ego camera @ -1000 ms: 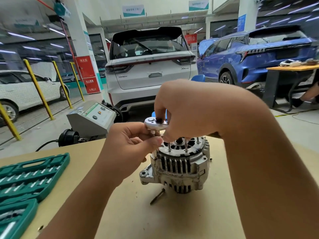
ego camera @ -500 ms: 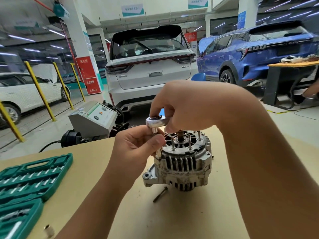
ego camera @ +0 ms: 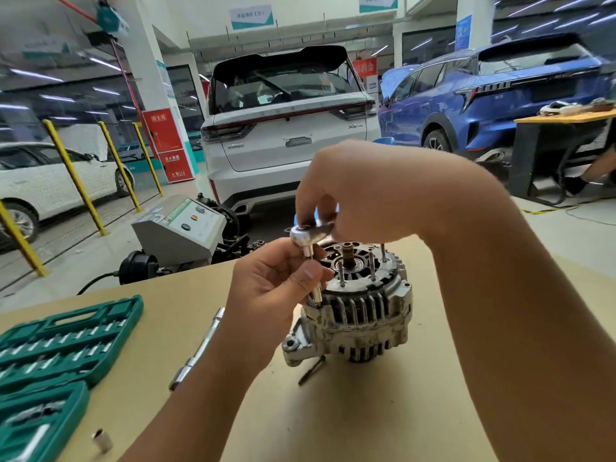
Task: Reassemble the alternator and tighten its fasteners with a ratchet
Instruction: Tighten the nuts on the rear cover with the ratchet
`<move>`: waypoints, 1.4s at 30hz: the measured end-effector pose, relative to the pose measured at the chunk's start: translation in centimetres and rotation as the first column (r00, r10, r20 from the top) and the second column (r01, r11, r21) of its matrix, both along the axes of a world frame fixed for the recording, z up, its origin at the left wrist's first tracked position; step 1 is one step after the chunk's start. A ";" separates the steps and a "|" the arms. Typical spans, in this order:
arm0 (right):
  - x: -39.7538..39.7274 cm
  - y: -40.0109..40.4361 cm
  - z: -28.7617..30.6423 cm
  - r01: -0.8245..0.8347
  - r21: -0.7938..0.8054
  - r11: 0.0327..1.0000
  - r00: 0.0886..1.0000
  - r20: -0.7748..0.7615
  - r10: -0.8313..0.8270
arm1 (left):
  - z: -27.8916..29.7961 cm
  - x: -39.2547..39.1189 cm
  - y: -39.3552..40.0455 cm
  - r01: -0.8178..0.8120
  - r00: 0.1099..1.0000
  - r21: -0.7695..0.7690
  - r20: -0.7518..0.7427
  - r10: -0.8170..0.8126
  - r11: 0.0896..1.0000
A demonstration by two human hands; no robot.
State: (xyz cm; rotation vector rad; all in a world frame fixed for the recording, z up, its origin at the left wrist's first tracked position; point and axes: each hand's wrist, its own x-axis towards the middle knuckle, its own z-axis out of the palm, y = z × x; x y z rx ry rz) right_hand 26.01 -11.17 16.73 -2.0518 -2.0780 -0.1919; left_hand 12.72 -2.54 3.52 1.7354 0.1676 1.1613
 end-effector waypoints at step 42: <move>-0.3 -2.1 0.5 -0.001 -0.077 0.997 0.999 -0.041 -0.002 | -0.7 0.4 -0.3 0.021 0.996 0.066 0.081 -0.026 0.998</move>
